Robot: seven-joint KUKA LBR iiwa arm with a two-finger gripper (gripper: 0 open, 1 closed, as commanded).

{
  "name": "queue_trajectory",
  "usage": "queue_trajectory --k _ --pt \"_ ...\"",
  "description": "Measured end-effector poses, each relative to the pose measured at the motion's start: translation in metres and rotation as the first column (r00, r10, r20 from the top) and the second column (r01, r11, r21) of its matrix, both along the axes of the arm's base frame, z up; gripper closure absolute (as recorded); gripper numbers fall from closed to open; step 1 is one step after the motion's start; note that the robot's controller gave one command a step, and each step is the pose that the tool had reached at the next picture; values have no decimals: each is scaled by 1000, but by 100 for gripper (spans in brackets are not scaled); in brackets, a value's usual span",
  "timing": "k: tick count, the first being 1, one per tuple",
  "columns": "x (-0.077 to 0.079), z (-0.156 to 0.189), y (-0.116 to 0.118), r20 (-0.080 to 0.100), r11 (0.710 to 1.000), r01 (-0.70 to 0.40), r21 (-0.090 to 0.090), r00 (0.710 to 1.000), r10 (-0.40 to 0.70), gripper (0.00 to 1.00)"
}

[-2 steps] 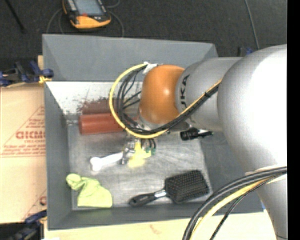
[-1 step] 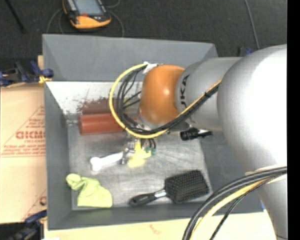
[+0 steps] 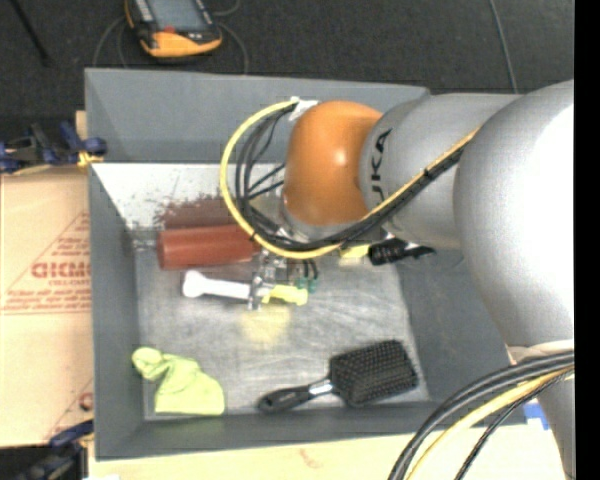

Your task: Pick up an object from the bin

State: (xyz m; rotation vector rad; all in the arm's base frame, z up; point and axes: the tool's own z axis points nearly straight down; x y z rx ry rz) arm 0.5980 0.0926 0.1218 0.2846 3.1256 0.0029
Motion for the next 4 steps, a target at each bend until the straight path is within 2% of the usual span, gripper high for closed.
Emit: queue_trajectory --k 1,2,3,4 --pt "-5 58 1 -4 1000 16 -1 1000 -16 100" --pt "4 120 -15 -2 1000 21 -1 1000 -21 100" --pt "9 160 6 2 990 142 -1 990 -142 100" --pt "1 120 7 8 985 172 1 985 -172 100"
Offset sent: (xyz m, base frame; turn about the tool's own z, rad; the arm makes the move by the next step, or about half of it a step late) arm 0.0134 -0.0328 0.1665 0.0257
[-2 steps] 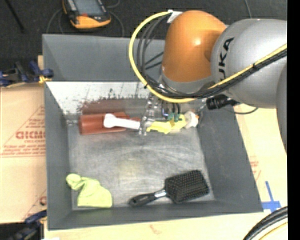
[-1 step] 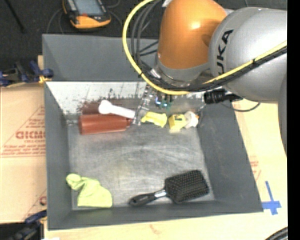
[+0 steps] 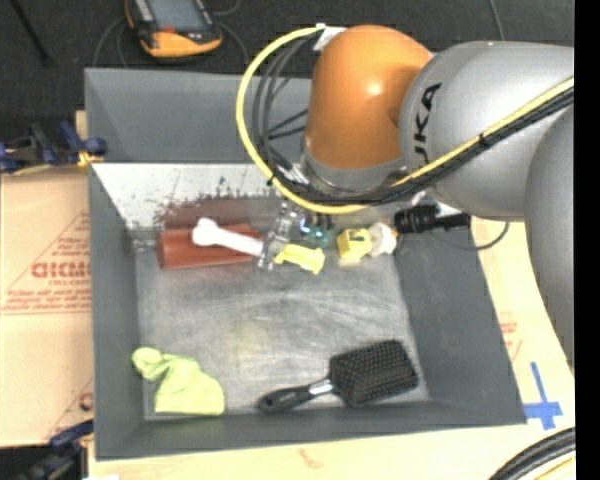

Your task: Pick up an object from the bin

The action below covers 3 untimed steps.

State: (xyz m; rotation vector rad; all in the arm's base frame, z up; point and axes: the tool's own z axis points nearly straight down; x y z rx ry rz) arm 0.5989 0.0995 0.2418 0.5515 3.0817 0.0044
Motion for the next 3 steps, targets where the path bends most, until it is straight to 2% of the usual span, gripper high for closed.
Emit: queue_trajectory --k 1,2,3 --pt "-4 -43 2 -13 1000 5 -3 1000 -5 100" --pt "-5 -44 2 -11 1000 4 -2 1000 -4 100" --pt "-10 -4 -5 -17 995 -104 -3 994 104 100"
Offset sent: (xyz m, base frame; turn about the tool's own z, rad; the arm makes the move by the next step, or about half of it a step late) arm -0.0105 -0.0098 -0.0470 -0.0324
